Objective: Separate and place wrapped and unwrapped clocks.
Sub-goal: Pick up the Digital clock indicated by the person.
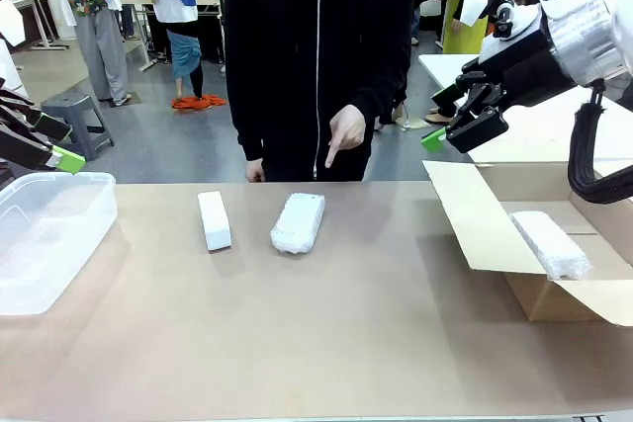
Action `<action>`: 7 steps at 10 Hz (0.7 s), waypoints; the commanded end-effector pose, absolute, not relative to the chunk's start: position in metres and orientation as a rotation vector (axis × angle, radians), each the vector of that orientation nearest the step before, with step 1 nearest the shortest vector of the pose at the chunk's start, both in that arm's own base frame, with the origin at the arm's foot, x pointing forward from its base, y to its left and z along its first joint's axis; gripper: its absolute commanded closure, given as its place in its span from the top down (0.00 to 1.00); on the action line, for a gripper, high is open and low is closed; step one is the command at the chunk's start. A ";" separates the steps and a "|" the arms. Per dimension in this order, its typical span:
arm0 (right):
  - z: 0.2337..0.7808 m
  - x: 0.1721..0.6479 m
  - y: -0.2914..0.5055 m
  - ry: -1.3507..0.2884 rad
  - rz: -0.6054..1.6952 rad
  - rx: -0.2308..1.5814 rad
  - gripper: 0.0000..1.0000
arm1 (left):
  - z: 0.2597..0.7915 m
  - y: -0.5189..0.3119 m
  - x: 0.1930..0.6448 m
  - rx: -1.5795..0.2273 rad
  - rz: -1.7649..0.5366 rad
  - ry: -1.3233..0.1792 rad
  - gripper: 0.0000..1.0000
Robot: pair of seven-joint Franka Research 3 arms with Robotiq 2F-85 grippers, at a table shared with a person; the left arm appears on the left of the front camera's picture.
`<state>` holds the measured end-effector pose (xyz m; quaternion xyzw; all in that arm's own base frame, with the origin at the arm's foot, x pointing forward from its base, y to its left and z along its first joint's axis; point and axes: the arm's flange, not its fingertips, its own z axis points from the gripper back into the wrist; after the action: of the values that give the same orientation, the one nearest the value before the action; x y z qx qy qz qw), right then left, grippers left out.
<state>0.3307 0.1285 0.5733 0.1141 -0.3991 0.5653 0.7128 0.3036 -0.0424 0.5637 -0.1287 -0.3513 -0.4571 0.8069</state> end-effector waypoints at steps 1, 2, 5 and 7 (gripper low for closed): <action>0.572 0.331 0.127 -0.884 1.262 0.254 1.00 | 0.563 -0.042 0.304 -0.292 -0.984 -0.754 1.00; 0.572 0.331 0.127 -0.884 1.262 0.254 1.00 | 0.563 -0.042 0.304 -0.292 -0.984 -0.754 1.00; 0.572 0.331 0.127 -0.884 1.262 0.254 1.00 | 0.563 -0.042 0.304 -0.292 -0.984 -0.754 1.00; 0.572 0.331 0.127 -0.884 1.262 0.254 1.00 | 0.563 -0.042 0.304 -0.292 -0.984 -0.754 1.00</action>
<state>0.3307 0.1285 0.5733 0.1141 -0.3991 0.5653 0.7128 0.3036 -0.0424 0.5637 -0.1287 -0.3513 -0.4571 0.8069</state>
